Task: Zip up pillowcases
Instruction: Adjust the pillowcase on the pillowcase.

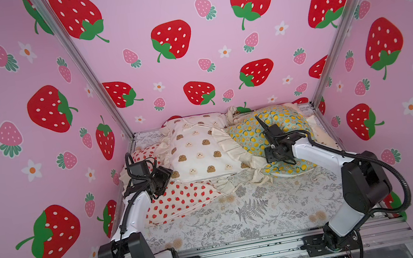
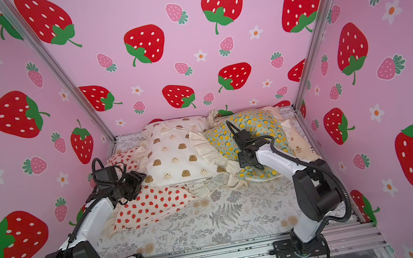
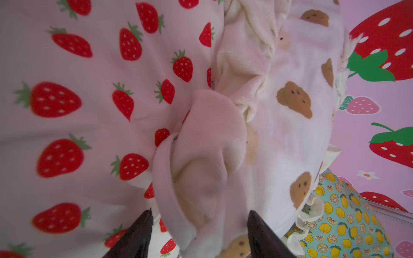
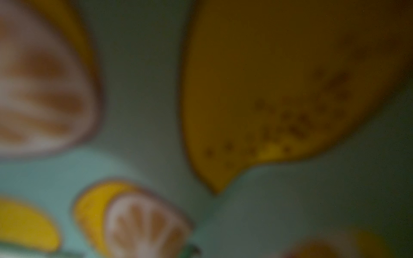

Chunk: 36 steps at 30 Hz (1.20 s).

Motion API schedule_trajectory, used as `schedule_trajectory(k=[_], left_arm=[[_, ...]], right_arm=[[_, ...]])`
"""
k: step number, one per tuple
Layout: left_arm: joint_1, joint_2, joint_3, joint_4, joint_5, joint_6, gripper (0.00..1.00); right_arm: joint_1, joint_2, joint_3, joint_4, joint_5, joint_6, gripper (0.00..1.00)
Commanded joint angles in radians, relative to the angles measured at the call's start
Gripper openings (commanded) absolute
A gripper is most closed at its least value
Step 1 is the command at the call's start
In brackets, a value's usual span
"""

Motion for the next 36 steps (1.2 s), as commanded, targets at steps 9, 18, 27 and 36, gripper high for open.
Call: schedule_trajectory(k=[9, 18, 27, 36], left_arm=[[0.001, 0.033, -0.029, 0.171, 0.094, -0.053, 0.42], [-0.039, 0.032, -0.026, 0.231, 0.126, -0.083, 0.12], [-0.039, -0.054, 0.116, 0.147, 0.126, -0.082, 0.00], [-0.036, -0.263, 0.222, -0.076, 0.107, -0.049, 0.00]], right_arm=[[0.035, -0.155, -0.055, 0.029, -0.080, -0.052, 0.83], [0.043, -0.181, -0.017, -0.015, -0.137, -0.014, 0.92], [-0.042, -0.073, 0.033, 0.022, -0.069, 0.010, 0.96], [-0.154, 0.033, 0.126, 0.021, 0.000, -0.003, 0.97]])
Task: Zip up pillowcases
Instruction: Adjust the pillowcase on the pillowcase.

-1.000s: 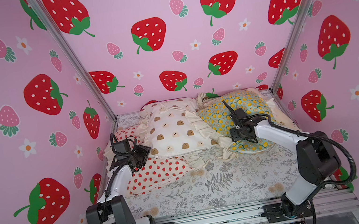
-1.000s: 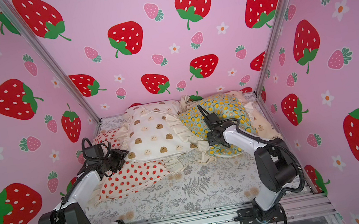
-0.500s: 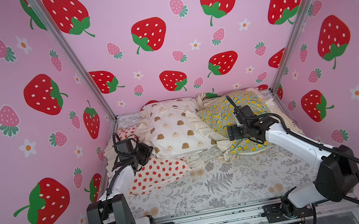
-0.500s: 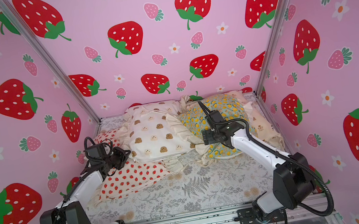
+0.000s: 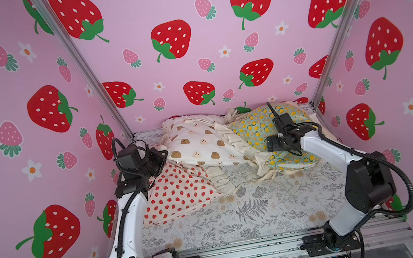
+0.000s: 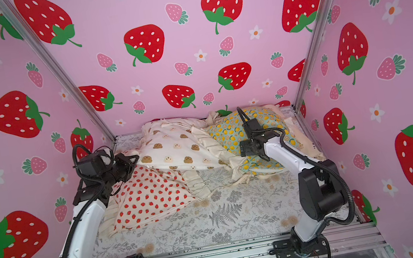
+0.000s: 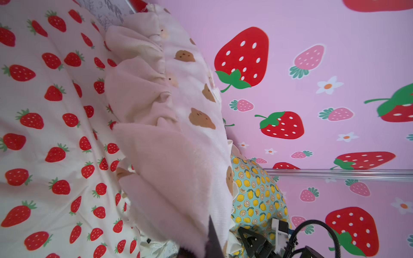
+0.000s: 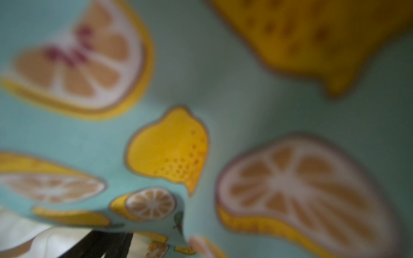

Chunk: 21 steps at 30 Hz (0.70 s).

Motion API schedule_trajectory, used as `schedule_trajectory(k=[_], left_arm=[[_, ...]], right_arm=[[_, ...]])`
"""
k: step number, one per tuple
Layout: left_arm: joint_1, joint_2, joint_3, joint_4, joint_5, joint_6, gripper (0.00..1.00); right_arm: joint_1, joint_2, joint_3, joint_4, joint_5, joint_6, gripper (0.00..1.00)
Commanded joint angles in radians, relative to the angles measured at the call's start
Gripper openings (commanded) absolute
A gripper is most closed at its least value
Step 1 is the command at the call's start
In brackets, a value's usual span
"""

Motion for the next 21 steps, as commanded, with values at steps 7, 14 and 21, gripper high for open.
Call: schedule_trajectory(k=[7, 14, 21], left_arm=[[-0.054, -0.272, -0.219, -0.027, 0.040, -0.145, 0.00], [-0.123, -0.274, -0.262, -0.027, 0.020, -0.127, 0.00], [-0.142, -0.286, -0.245, -0.063, 0.023, -0.122, 0.00]], right_arm=[[-0.021, 0.034, 0.036, 0.039, -0.041, -0.019, 1.00], [0.068, -0.128, -0.012, -0.013, -0.173, 0.042, 1.00], [0.203, -0.251, 0.021, -0.121, -0.196, 0.073, 1.00]])
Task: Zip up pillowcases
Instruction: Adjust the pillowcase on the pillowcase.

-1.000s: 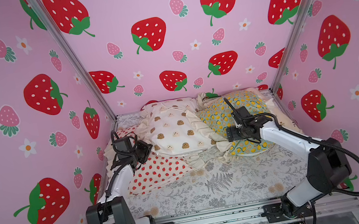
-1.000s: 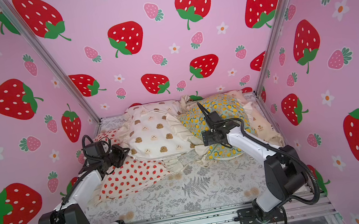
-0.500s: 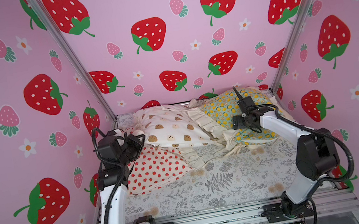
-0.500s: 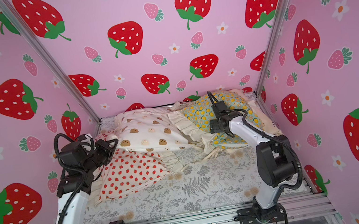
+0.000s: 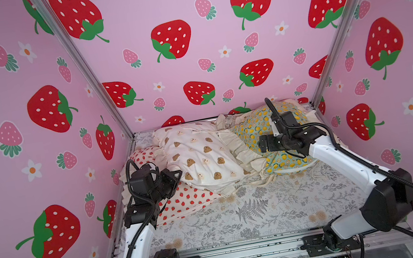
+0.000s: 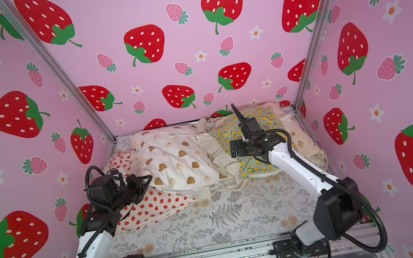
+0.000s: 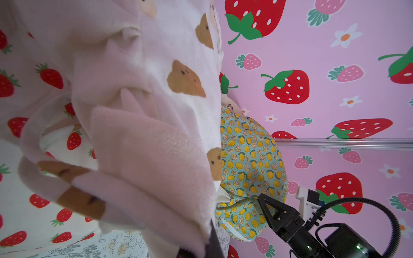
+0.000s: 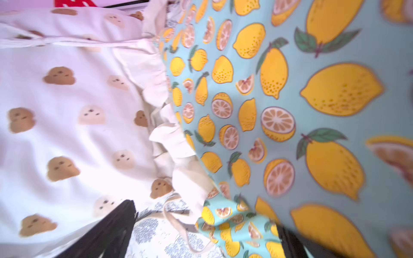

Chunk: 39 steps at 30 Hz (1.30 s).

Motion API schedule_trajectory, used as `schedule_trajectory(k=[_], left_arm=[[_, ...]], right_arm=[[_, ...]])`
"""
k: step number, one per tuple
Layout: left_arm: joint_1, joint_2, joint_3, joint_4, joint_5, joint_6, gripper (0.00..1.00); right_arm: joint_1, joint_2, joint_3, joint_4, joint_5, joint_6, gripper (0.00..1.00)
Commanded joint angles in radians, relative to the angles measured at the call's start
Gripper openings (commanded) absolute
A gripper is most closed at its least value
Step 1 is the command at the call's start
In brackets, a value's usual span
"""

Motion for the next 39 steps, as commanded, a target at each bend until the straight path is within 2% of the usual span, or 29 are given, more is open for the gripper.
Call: schedule_trajectory(k=[1, 4, 9, 14, 16, 19, 23, 27, 35, 39], left_arm=[[-0.010, -0.022, 0.027, -0.012, 0.019, -0.001, 0.00], [-0.011, -0.040, 0.015, -0.019, 0.013, -0.002, 0.00], [-0.011, -0.053, 0.002, -0.031, 0.026, -0.017, 0.00], [-0.011, -0.076, 0.004, -0.069, 0.016, -0.006, 0.00], [-0.010, -0.079, 0.001, -0.078, 0.023, -0.002, 0.00], [-0.011, -0.084, -0.005, -0.099, 0.014, -0.007, 0.00], [-0.011, -0.109, -0.043, -0.063, 0.013, -0.105, 0.00], [-0.011, -0.139, -0.083, -0.017, 0.011, -0.185, 0.00], [-0.011, -0.138, -0.084, -0.016, 0.008, -0.222, 0.00], [-0.011, -0.135, -0.078, -0.025, 0.015, -0.216, 0.00]], right_arm=[[0.077, -0.029, 0.029, -0.072, -0.036, 0.042, 1.00], [0.194, -0.015, 0.046, -0.041, -0.047, 0.080, 1.00], [0.379, 0.067, 0.060, 0.142, -0.086, 0.132, 1.00], [0.478, 0.176, 0.081, 0.338, -0.197, 0.188, 0.86], [0.505, 0.201, 0.084, 0.406, -0.238, 0.211, 0.78], [0.557, 0.222, 0.088, 0.454, -0.224, 0.216, 0.70], [0.591, 0.250, 0.069, 0.496, -0.236, 0.219, 0.61], [0.602, 0.242, -0.011, 0.639, -0.285, 0.258, 0.54], [0.629, 0.340, -0.016, 0.761, -0.368, 0.372, 0.47], [0.630, 0.360, -0.004, 0.769, -0.366, 0.378, 0.46]])
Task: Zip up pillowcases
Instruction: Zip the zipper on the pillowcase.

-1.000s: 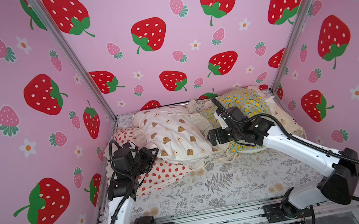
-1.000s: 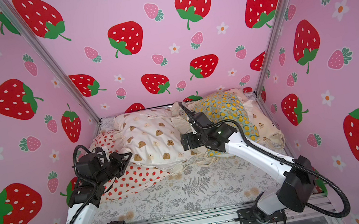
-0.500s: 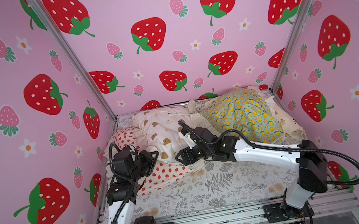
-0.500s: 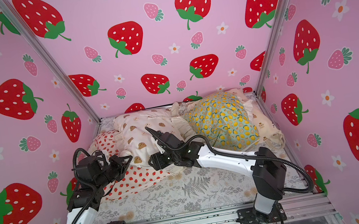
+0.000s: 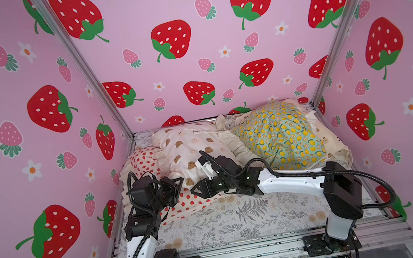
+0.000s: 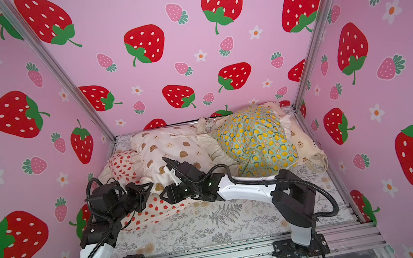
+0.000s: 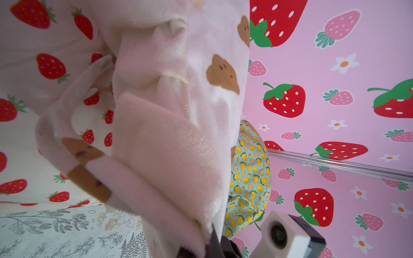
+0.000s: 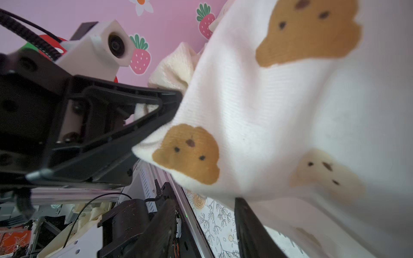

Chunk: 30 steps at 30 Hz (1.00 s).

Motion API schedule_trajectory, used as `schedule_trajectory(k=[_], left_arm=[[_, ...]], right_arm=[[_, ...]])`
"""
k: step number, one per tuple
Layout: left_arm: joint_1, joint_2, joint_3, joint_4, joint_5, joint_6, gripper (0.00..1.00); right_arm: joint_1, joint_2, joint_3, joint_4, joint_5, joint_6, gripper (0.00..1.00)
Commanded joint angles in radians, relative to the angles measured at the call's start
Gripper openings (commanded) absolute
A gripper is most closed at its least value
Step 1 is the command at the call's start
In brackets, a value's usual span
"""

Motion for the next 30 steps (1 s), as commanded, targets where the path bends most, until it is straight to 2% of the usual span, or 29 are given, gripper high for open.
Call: schedule_trajectory(k=[1, 15, 22, 30], left_arm=[[-0.007, -0.006, 0.010, 0.015, 0.021, -0.019, 0.00], [-0.006, 0.004, 0.010, 0.023, 0.022, -0.023, 0.00], [-0.007, 0.012, 0.017, 0.029, 0.026, -0.024, 0.00], [-0.007, 0.011, 0.019, 0.024, 0.028, -0.022, 0.00]], right_arm=[[0.008, 0.003, 0.001, 0.059, -0.017, 0.044, 0.46], [0.009, 0.009, 0.006, 0.087, -0.036, 0.035, 0.37], [0.010, 0.018, 0.016, 0.096, -0.040, 0.025, 0.29], [0.010, 0.044, 0.037, 0.076, -0.042, 0.018, 0.25]])
